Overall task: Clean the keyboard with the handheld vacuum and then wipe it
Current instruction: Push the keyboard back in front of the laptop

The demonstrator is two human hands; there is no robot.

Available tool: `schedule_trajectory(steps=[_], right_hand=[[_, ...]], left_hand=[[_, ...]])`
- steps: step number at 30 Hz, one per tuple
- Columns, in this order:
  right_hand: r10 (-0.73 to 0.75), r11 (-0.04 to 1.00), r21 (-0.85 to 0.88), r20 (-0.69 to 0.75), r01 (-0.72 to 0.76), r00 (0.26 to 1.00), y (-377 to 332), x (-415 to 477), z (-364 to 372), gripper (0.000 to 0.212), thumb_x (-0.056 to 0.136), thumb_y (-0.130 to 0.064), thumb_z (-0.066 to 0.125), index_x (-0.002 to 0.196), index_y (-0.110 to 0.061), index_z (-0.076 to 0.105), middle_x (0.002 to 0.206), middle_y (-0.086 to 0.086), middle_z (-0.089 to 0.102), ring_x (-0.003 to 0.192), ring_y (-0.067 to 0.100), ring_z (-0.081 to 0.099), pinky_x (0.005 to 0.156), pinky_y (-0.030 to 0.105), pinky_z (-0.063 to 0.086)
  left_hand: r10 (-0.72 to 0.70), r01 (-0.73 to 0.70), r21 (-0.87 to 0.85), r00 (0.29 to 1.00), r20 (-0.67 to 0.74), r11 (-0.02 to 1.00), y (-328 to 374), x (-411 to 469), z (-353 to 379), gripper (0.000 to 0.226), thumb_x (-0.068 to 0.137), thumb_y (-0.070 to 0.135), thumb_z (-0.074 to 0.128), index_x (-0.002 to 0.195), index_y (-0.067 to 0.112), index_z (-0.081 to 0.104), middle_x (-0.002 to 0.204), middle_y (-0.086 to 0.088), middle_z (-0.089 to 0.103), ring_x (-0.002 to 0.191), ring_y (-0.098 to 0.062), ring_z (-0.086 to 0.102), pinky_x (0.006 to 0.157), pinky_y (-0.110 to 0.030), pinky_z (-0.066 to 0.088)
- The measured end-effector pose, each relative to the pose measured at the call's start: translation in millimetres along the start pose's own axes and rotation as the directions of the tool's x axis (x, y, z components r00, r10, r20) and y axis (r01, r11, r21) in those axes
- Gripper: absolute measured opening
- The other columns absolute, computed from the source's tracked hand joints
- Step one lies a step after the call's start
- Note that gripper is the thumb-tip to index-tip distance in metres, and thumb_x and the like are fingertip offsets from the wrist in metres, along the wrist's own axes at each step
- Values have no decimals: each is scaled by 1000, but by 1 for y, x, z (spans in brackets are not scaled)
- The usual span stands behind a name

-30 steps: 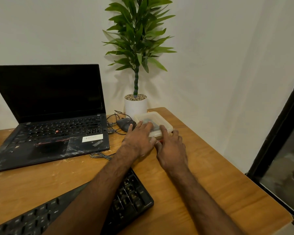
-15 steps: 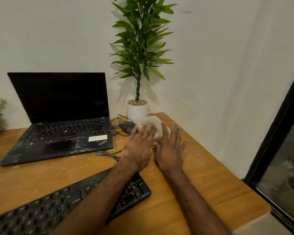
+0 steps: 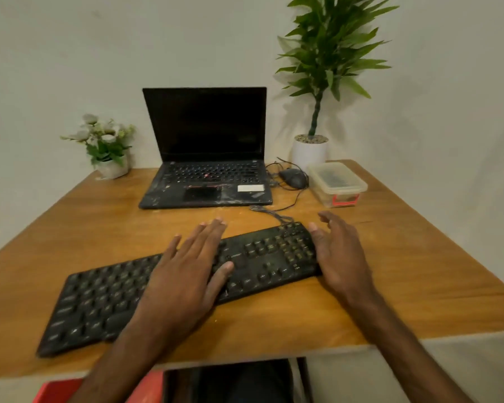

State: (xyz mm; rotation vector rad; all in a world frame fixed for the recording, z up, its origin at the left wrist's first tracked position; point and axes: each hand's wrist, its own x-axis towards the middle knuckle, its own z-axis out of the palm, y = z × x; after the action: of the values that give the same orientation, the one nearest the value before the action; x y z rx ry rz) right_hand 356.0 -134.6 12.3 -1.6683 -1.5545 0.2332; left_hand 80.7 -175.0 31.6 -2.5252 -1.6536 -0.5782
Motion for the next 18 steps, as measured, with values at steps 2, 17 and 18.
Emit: schedule_trajectory(steps=[2, 17, 18], right_hand=[[4, 1000, -9, 60, -4, 998, 1, -4, 1, 61, 96, -59, 36, 147, -25, 37, 147, 3, 45, 137, 18, 33, 109, 38, 32], [93, 995, -60, 357, -76, 929, -5, -31, -9, 99, 78, -75, 46, 156, -27, 10, 159, 3, 27, 142, 22, 29, 112, 45, 32], [93, 996, -39, 381, -84, 920, -5, -32, -11, 104, 74, -74, 55, 156, -30, 8, 160, 1, 24, 142, 21, 27, 113, 46, 32]], left_hand=[[-50, 50, 10, 999, 2, 999, -20, -27, -5, 76, 97, 69, 14, 160, 28, 9, 165, 13, 7, 153, -7, 7, 124, -43, 12], [-536, 546, -78, 835, 123, 834, -135, -135, -25, 140, 50, 107, 21, 159, 19, 15, 166, -8, 18, 153, -22, 11, 126, -44, 3], [-524, 542, -107, 837, 156, 834, -136, -132, -26, 141, 48, 107, 22, 159, 22, 12, 167, -6, 14, 154, -20, 7, 125, -40, -1]])
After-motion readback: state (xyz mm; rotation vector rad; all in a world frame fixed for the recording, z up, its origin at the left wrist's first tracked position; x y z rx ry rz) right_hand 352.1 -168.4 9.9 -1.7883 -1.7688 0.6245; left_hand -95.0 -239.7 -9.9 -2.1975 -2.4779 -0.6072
